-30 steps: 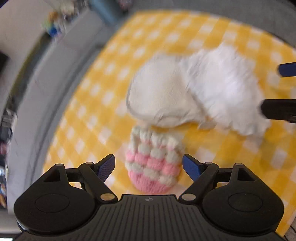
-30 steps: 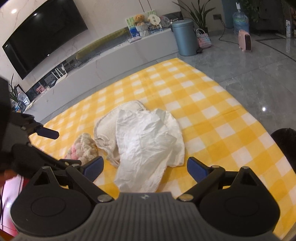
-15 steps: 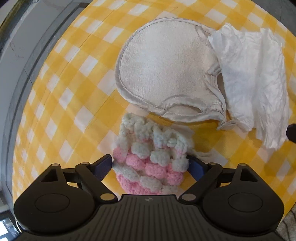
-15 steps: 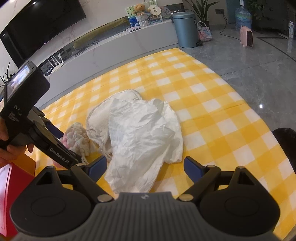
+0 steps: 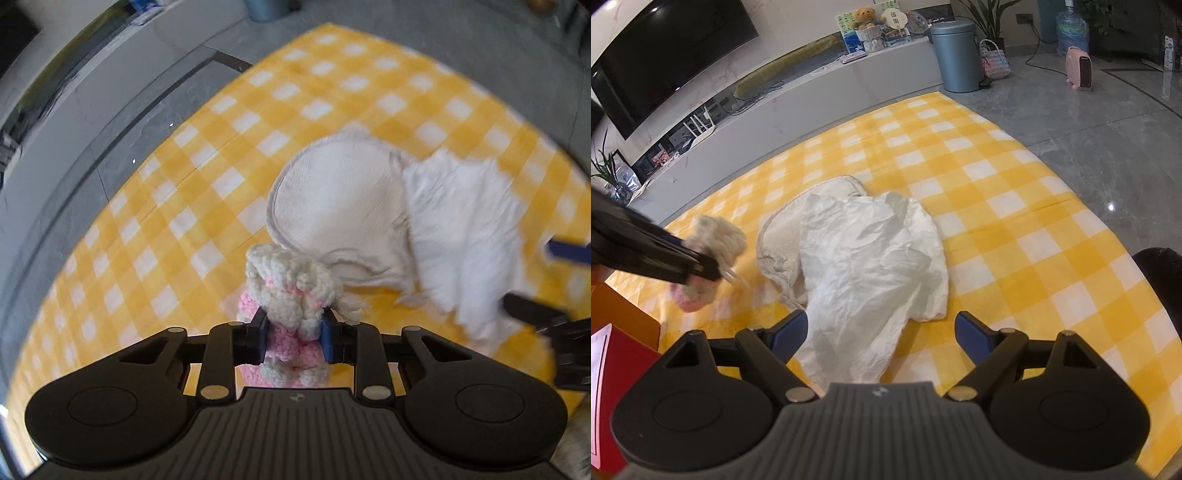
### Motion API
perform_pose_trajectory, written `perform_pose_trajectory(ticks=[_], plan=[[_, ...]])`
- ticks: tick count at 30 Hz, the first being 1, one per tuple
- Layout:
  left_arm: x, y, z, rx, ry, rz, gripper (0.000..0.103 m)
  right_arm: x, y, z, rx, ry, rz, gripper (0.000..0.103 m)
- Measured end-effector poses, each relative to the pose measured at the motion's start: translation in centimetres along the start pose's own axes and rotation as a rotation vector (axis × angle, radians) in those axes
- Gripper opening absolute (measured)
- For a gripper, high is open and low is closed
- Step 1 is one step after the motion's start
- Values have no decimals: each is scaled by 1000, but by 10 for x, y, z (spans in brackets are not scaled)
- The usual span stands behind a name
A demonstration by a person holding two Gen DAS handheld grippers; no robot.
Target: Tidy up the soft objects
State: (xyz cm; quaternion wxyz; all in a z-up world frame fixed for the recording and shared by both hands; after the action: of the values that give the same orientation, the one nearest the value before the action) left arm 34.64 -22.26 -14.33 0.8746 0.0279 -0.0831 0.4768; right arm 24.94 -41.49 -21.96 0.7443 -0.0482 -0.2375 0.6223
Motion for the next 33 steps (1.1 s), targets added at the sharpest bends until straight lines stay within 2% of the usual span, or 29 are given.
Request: perform_pose_trajectory(ticks=[4,7,10,11,13,15,23,27,28,29,30,31,32,33], plan=[[-15,27,31,-96,120,77,31,-5,-1,0,1,11,-26,86],[-24,49,29,-124,228,136,32,-6,-1,-1,-1,12,-47,87],[-34,61,23,-196,299,109,32,-2,0,-2,2,39,-21,87],[-37,63,19,-204,307,91,32,0,0,-2,4,42,-9,87],[-39,63,14,-252,265,63,32,5,1,-3,9,39,8,87],[-40,64,10,-267,243,57,32,7,1,-5,11,32,21,87],[-32,58,2,-257,231,123,32,10,-6,-23,33,42,15,90],[-33,61,5,-280,236,121,32,21,-7,-32,47,6,21,89],[-33,62,5,-283,235,121,32,24,-8,-34,44,5,26,86],[-33,62,5,-284,234,123,32,25,-7,-35,35,11,42,74],[-33,62,5,-283,229,127,32,27,-7,-35,22,24,77,52],[-33,61,5,-281,222,132,32,27,-5,-35,16,37,117,41],[-33,61,5,-280,214,137,32,24,-5,-36,21,43,129,25],[-33,62,5,-281,208,141,32,19,-4,-35,22,31,107,20]])
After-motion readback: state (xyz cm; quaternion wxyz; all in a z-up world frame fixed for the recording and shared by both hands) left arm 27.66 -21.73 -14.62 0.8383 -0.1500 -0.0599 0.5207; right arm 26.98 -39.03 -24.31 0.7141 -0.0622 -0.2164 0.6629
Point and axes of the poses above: each gripper's, at about its wrist camera, not at the fingertips, and z roughly against the way its jaws point, x to its left, y to its underside, the point moved 6 cm from there along -z, roughly the way its jaws point, and after that the axes turned 15 degrees about x, right-handed, at the moved point
